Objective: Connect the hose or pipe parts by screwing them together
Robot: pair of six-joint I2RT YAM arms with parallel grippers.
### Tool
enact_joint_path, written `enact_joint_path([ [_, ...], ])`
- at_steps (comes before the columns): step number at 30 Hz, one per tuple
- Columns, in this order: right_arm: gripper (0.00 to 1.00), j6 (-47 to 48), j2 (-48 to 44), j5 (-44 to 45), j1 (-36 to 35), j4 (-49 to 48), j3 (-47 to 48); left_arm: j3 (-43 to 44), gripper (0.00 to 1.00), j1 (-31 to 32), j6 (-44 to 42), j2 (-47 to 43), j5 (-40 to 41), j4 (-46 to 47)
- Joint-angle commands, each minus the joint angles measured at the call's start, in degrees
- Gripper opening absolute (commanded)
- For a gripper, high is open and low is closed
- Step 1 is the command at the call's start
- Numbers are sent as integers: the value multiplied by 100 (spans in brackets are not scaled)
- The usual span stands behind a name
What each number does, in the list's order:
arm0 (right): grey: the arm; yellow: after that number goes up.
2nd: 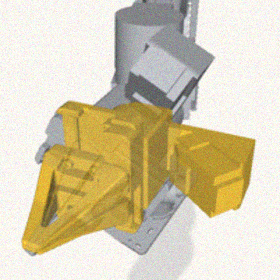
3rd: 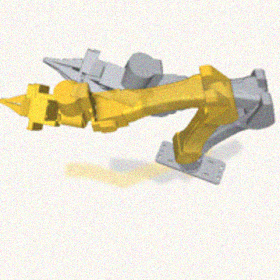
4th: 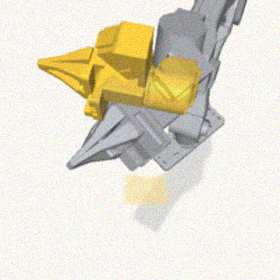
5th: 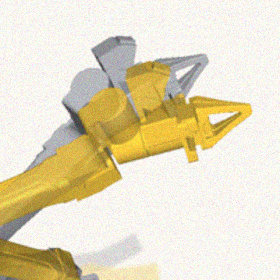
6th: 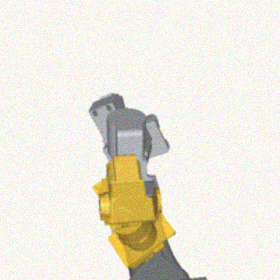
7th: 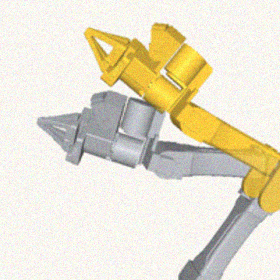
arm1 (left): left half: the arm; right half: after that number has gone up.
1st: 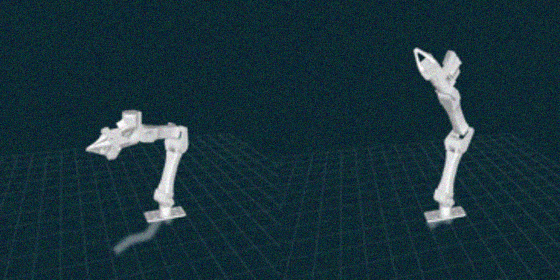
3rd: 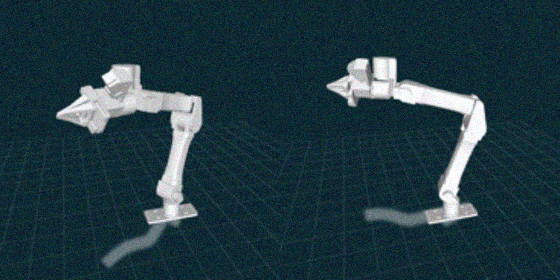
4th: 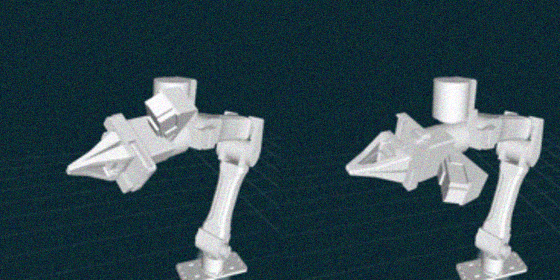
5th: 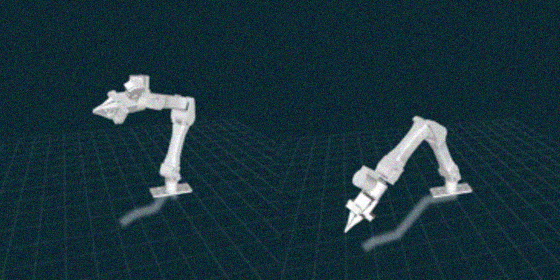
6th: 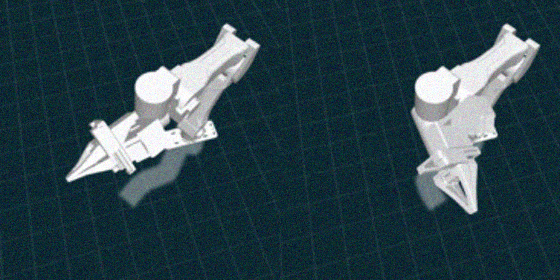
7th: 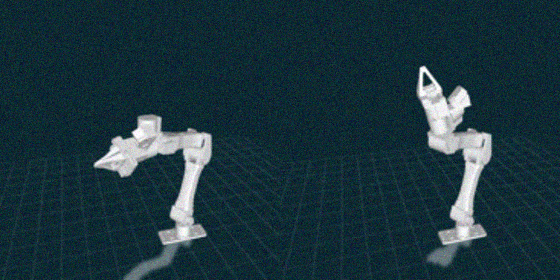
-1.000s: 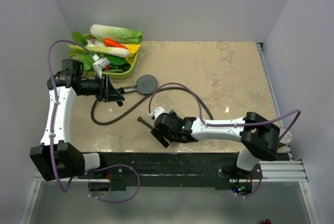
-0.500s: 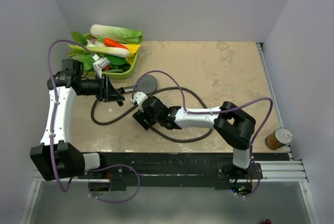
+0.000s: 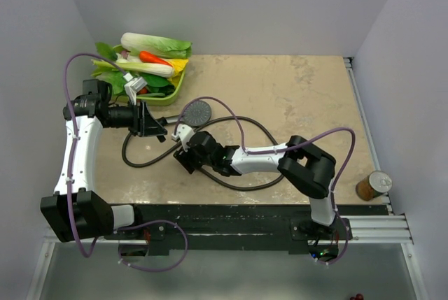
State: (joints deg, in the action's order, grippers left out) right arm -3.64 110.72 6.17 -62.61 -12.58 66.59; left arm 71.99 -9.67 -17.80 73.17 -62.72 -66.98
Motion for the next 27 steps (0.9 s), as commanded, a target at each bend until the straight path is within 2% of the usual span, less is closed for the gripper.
enact_joint_path([
  [1,66,-128,239,-55,-6,-359,30,123,0,-87,-136,-22,-294,71],
  [13,54,-181,486,-20,12,-394,118,140,0,-149,-101,-39,-250,80],
  [16,46,-198,495,-90,12,-394,109,123,0,-149,-101,-39,-267,80],
  [20,23,-190,486,-160,21,-412,56,88,0,-158,-109,-39,-276,89],
  [24,22,-164,442,-169,12,-482,12,35,0,-149,-109,-57,-276,97],
  [26,15,-155,389,-169,21,-535,-40,17,0,-149,-101,-57,-276,106],
  [27,16,-172,381,-221,21,-579,-58,17,0,-158,-109,-66,-285,106],
])
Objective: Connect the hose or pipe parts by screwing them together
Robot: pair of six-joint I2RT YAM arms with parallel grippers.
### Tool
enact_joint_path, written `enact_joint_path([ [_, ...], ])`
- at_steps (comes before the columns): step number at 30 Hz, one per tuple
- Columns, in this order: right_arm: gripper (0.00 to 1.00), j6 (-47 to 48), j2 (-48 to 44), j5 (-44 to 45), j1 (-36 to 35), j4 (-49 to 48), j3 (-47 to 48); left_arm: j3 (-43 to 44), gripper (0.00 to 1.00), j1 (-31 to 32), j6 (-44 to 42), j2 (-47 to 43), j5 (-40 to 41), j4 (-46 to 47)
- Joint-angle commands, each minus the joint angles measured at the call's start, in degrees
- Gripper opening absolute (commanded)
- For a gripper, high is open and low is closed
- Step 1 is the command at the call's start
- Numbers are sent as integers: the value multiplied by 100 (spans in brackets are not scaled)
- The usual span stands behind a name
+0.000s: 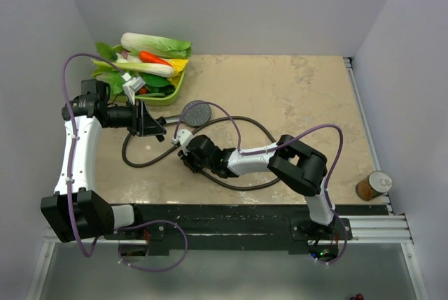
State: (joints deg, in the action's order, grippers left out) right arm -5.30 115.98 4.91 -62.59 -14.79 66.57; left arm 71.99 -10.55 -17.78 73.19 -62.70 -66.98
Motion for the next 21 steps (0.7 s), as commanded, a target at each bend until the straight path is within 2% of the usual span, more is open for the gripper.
enact_joint_path([
  [1,21,-6,-129,-130,19,-306,-47,17,0,-62,-112,-85,-278,106],
  [2,40,-6,-42,-139,19,-219,75,17,0,-62,-120,-85,-296,106],
  [3,44,11,-6,-139,19,-113,137,17,0,-53,-120,-103,-287,106],
  [5,46,-32,21,-113,19,-129,129,17,0,-62,-120,-120,-296,106],
  [15,44,-103,30,-42,18,-279,129,8,0,-70,-103,-182,-296,124],
  [19,35,-190,21,-7,18,-393,102,-18,0,-62,-111,-173,-296,124],
  [21,34,-226,29,-42,19,-481,111,-44,0,-62,-103,-182,-287,133],
])
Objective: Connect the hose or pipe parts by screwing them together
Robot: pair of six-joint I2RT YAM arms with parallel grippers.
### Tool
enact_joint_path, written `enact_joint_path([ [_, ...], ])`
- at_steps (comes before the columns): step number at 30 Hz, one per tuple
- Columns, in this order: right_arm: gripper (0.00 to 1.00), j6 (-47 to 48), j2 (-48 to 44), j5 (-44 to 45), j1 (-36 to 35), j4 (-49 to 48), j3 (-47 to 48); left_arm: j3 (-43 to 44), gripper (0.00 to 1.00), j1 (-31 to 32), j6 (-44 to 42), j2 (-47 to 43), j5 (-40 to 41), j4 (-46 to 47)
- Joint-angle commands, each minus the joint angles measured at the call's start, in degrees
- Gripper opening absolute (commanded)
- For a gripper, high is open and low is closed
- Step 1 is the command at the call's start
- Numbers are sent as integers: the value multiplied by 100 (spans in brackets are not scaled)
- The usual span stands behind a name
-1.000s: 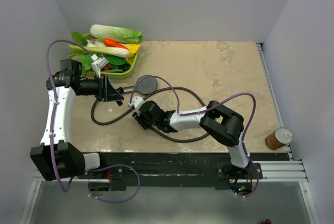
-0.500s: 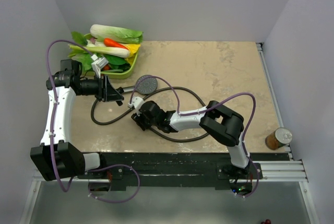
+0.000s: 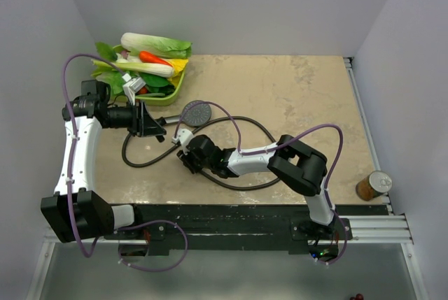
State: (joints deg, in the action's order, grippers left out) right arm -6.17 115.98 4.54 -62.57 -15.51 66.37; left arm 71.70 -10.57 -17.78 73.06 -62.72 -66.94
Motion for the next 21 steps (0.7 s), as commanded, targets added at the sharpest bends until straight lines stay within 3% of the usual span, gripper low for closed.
enact_joint_path([
  [1,33,-147,56,-5,16,-427,148,-42,0,-59,-94,-169,-276,128],
  [12,47,-253,240,21,8,-313,254,-34,0,-59,-94,-230,-302,102],
  [21,29,-288,135,-76,8,-409,157,10,0,-59,-94,-248,-285,67],
])
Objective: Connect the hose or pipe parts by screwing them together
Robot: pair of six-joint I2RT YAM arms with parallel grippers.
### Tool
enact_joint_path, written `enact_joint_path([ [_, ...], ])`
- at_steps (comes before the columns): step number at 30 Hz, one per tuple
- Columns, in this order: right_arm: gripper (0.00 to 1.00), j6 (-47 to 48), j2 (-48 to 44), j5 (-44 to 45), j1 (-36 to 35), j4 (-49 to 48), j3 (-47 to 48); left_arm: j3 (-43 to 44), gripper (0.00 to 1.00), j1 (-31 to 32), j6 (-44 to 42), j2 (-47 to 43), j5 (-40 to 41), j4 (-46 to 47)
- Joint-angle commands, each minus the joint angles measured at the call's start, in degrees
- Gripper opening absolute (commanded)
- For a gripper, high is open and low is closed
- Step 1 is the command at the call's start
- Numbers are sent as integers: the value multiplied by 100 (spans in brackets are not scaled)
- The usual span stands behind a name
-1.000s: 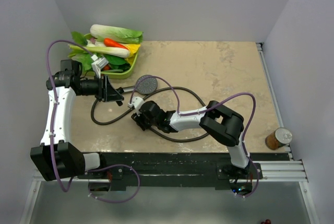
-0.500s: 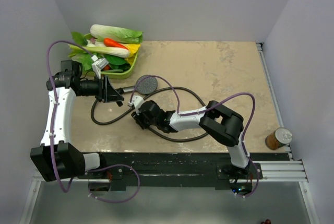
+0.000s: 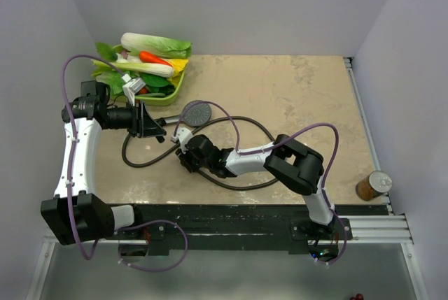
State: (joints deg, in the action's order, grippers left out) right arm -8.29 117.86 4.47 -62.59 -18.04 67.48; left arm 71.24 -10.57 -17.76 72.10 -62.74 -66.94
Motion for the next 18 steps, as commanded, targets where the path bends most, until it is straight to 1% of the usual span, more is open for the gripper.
enact_joint_path([
  [1,27,-85,-88,-69,10,-173,-24,56,0,-59,-114,-143,-291,67],
  [2,23,-76,-123,-86,10,-191,-77,56,0,-68,-105,-134,-291,67],
  [3,11,-76,-175,-87,10,-234,-112,48,0,-60,-96,-143,-283,75],
  [5,0,-84,-421,-139,1,-279,-244,48,0,-68,-96,-117,-283,76],
  [6,0,-85,-587,-148,1,-322,-297,56,0,-68,-96,-117,-291,67],
  [8,0,-32,-1245,-96,-95,-419,-560,65,0,-59,-114,-99,-283,58],
  [9,0,29,-1509,192,-165,-489,-665,65,0,-59,-122,-108,-309,32],
  [10,0,125,-2121,412,-384,-524,-893,65,0,-59,-140,-108,-370,23],
  [11,0,405,-2432,762,-542,-594,-1025,74,0,-59,-218,-99,-405,-3],
  [12,0,599,-2696,1366,-718,-743,-1262,109,0,-59,-245,-108,-440,-56],
  [13,0,792,-2986,1651,-1050,-797,-1342,118,0,-59,-315,-99,-589,-117],
  [14,0,1247,-3328,1775,-1167,-823,-1395,144,0,-51,-560,-56,-695,-214],
  [17,0,1375,-3865,1628,-1291,-377,-1299,285,0,98,-1219,6,-1134,-846],
  [18,0,1479,-4007,1445,-1300,-402,-1412,285,0,369,-1212,-28,-1109,-847],
])
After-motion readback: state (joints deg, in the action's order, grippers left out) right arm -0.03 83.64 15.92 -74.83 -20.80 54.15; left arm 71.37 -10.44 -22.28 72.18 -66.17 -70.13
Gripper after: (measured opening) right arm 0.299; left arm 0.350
